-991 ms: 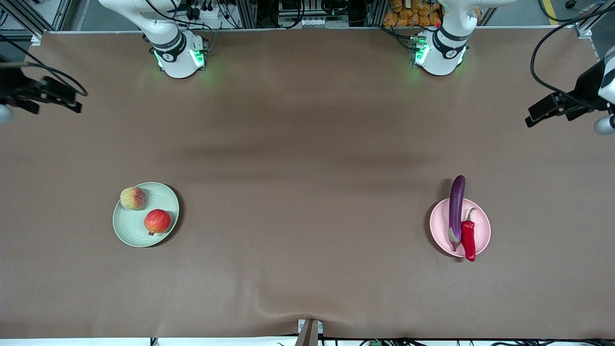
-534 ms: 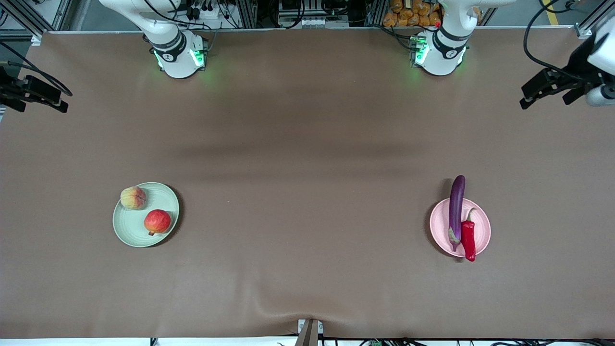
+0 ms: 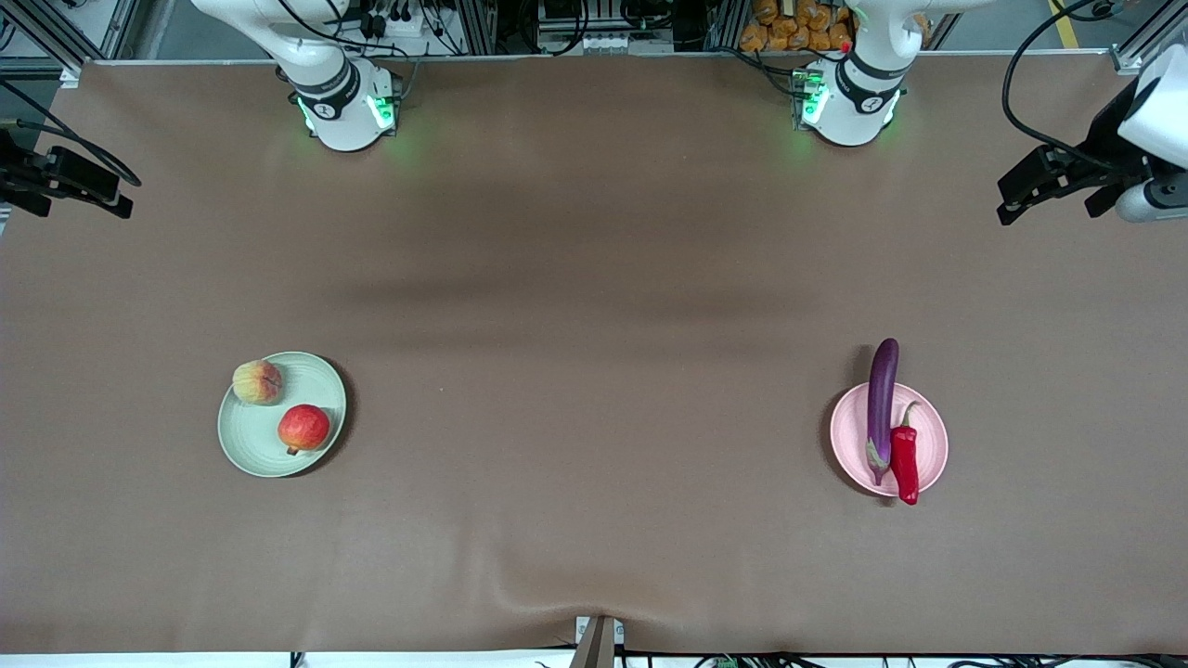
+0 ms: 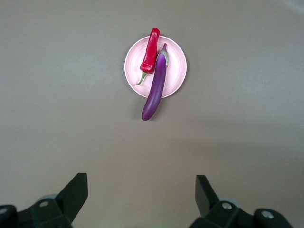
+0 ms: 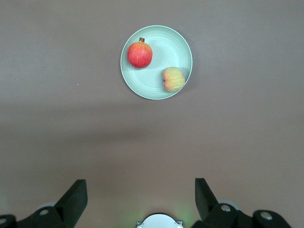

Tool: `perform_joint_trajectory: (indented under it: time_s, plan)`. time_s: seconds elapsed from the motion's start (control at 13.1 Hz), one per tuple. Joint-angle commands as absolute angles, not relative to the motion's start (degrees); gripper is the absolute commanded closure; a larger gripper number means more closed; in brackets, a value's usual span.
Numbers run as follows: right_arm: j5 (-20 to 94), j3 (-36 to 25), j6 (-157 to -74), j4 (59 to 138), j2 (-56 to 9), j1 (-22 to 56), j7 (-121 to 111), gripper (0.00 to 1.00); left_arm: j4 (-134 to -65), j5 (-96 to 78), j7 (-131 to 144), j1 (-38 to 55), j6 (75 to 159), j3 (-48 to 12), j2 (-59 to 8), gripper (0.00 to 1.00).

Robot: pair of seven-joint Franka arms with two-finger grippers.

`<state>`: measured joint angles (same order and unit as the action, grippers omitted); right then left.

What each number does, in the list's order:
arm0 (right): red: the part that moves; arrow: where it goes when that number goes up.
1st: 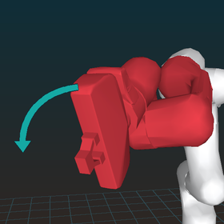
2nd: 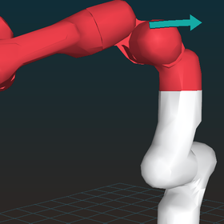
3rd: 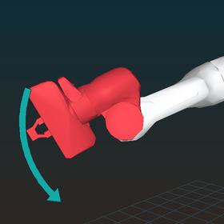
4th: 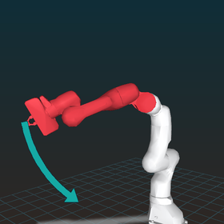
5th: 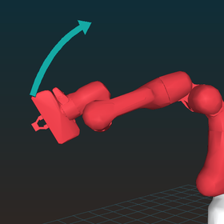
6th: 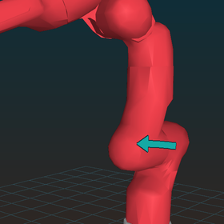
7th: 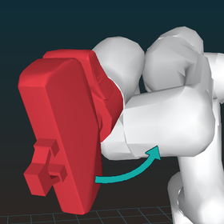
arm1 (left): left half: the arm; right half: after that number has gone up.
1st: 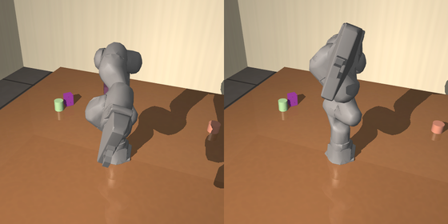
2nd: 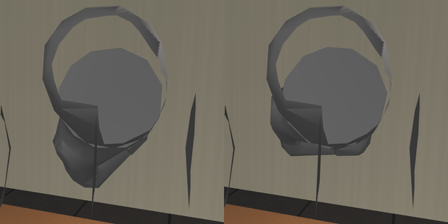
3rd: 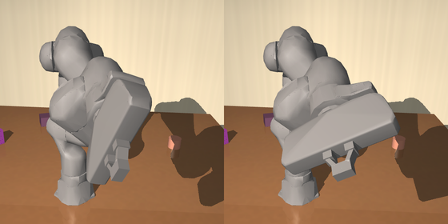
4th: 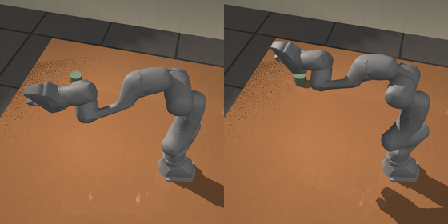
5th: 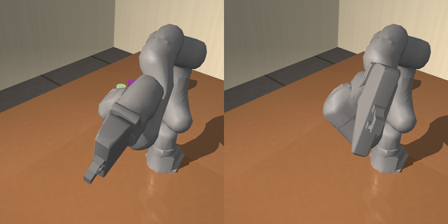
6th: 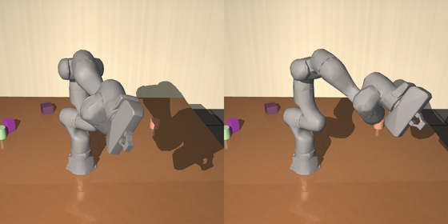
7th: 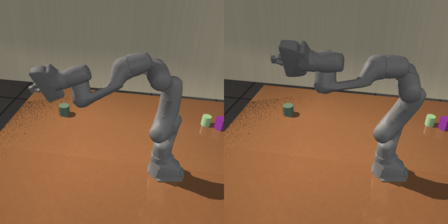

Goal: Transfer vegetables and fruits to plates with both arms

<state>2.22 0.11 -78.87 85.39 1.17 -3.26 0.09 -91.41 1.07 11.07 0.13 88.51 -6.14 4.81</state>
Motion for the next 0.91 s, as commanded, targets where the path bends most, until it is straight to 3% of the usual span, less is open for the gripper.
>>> perform_joint_trajectory:
  time_s: [0.0,0.84]
  plan:
    - [1.3,1.0,-78.6,84.7,0.9,-3.9,1.0,0.0,-89.7,1.9,10.1,-0.8,86.7,-6.6,4.8,0.0]
    - [1.8,0.8,-79.0,85.1,0.3,-3.8,0.9,0.0,-88.6,1.5,10.3,-0.8,85.1,-6.2,4.4,0.0]
